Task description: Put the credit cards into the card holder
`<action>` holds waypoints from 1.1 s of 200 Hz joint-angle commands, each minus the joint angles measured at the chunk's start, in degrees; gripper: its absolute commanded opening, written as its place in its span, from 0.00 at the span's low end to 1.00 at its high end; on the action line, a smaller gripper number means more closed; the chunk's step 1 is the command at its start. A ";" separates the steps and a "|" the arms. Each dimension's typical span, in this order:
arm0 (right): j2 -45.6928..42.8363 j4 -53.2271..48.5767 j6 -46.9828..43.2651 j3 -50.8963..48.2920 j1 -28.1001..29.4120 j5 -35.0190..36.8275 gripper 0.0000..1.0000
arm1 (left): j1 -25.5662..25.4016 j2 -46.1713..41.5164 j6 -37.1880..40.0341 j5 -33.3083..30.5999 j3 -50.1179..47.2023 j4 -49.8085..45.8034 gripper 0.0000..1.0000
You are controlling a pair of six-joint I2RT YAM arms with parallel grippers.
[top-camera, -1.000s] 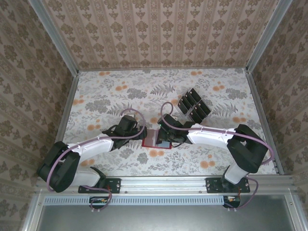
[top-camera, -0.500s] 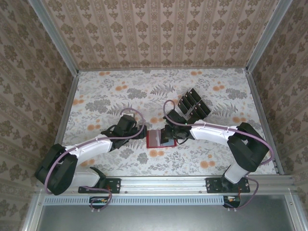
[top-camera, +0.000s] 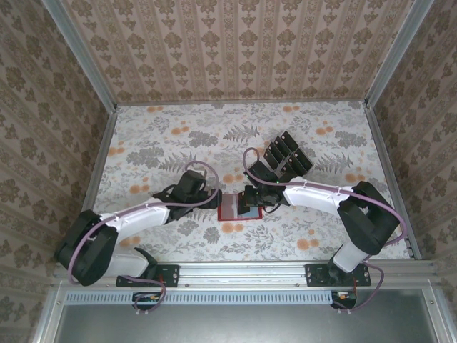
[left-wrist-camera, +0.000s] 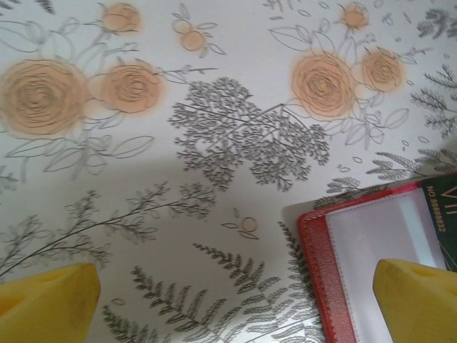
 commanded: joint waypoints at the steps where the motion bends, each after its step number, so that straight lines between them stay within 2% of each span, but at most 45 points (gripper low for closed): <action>1: 0.17 -0.13 -0.09 -0.28 -0.02 -0.55 0.00 | -1.76 2.86 2.86 1.11 2.84 -1.61 1.00; 50: 0.47 1.00 1.08 -1.24 -0.05 -0.24 0.00 | -6.52 7.05 4.76 -2.40 4.31 -3.16 1.00; 109: -0.09 2.27 3.78 -3.37 -0.05 0.90 0.00 | -9.21 10.27 2.31 -10.19 4.85 -12.16 1.00; 171: 0.52 2.80 6.03 -4.57 -0.31 2.00 0.00 | -9.21 7.98 -0.64 -10.92 1.61 -12.85 1.00; 220: -2.61 8.82 3.85 -6.34 -0.86 -2.18 0.00 | -9.29 4.92 -0.96 -9.90 -0.73 -9.38 1.00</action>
